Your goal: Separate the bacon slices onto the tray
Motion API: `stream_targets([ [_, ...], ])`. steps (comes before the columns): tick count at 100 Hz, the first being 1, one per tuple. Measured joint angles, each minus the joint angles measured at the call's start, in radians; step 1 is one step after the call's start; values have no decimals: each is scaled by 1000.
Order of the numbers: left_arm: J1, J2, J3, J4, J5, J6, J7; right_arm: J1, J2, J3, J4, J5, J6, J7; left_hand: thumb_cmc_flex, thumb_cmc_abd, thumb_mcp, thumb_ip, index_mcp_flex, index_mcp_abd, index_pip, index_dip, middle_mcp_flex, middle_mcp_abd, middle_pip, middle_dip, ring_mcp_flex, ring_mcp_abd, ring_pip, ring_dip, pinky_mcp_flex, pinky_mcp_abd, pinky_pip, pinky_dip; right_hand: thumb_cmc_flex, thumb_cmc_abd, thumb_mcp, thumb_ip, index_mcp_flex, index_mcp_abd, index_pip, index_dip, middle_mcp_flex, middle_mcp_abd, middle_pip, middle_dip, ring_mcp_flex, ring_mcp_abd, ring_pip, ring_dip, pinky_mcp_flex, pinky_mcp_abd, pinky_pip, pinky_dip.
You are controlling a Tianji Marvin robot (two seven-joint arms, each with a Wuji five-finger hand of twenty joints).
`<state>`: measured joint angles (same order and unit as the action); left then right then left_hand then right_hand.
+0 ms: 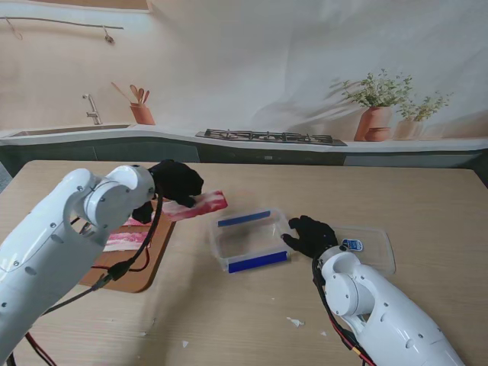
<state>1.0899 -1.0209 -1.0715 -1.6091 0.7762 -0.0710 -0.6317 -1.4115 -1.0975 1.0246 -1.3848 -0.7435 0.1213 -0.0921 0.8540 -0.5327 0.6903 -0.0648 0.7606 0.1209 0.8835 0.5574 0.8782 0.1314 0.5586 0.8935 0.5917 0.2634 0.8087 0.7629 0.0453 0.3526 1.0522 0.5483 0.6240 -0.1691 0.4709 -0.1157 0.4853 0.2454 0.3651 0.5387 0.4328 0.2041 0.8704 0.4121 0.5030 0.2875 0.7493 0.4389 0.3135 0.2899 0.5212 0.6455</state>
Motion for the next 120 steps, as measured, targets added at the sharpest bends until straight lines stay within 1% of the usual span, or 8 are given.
stream_targets([
  [9,20,17,-57,13,42,-125,-41,0,0,0,0,0,0,0,0,0,0,0,-8,-13,1,3,0,-14,-10,2,0,-13,-12,-3,-2,0,-11,-6,0,0,0,0,0,0,0,0,0,0,0,0,0,0,0,0,0,0,0,0],
  [32,65,56,-155,61,39,-254,-141,0,0,-1,0,-2,0,-1,-1,1,-2,0,-22,-38,2,14,0,-46,-36,16,0,-49,-36,-14,-15,-1,-48,-20,0,0,0,0,0,0,0,0,0,0,0,0,0,0,0,0,0,0,1,0],
  [45,87,72,-197,88,29,-258,-217,0,0,-1,0,-5,0,-1,-1,2,-4,0,-33,-47,7,25,-1,-56,-50,28,-1,-62,-56,-14,-37,-13,-80,-32,0,0,0,0,0,0,0,0,0,0,0,0,0,0,0,0,0,0,1,0],
  [53,96,85,-218,113,-34,-263,-270,1,1,-3,0,-5,1,-1,-1,4,-21,0,-38,-59,10,28,-1,-66,-63,40,-2,-77,-68,-15,-48,-17,-101,-41,0,0,0,0,0,2,0,0,0,0,0,0,0,0,0,0,0,0,1,0],
  [59,97,97,-223,138,-54,-301,-299,2,1,-5,0,-5,2,-1,-1,13,-32,0,-48,-77,12,32,-1,-84,-74,50,-20,-94,-78,-15,-52,-26,-121,-42,0,0,0,0,0,9,0,0,0,0,0,0,0,0,0,0,0,0,10,0],
  [67,99,109,-229,167,-9,-373,-305,4,2,-10,0,-5,3,-1,-1,13,-40,0,-54,-93,12,32,-1,-98,-85,53,-26,-117,-89,-27,-65,-34,-140,-42,0,0,0,0,0,24,0,0,0,1,0,0,0,0,0,0,0,0,11,0],
  [87,105,124,-226,214,61,-345,-334,8,2,-14,1,-4,6,2,-1,21,-50,0,-61,-99,12,37,-3,-106,-92,65,-27,-119,-103,-27,-83,-37,-163,-43,0,0,1,0,0,28,0,0,0,11,0,0,0,0,0,0,0,0,11,0],
  [120,94,137,-164,264,60,-345,-361,8,2,-16,-1,-6,11,2,-1,26,-52,0,-73,-126,13,38,-13,-134,-103,76,-67,-152,-117,-40,-112,-74,-204,-43,0,0,1,0,0,28,0,0,0,11,0,0,0,0,0,0,0,0,12,0],
])
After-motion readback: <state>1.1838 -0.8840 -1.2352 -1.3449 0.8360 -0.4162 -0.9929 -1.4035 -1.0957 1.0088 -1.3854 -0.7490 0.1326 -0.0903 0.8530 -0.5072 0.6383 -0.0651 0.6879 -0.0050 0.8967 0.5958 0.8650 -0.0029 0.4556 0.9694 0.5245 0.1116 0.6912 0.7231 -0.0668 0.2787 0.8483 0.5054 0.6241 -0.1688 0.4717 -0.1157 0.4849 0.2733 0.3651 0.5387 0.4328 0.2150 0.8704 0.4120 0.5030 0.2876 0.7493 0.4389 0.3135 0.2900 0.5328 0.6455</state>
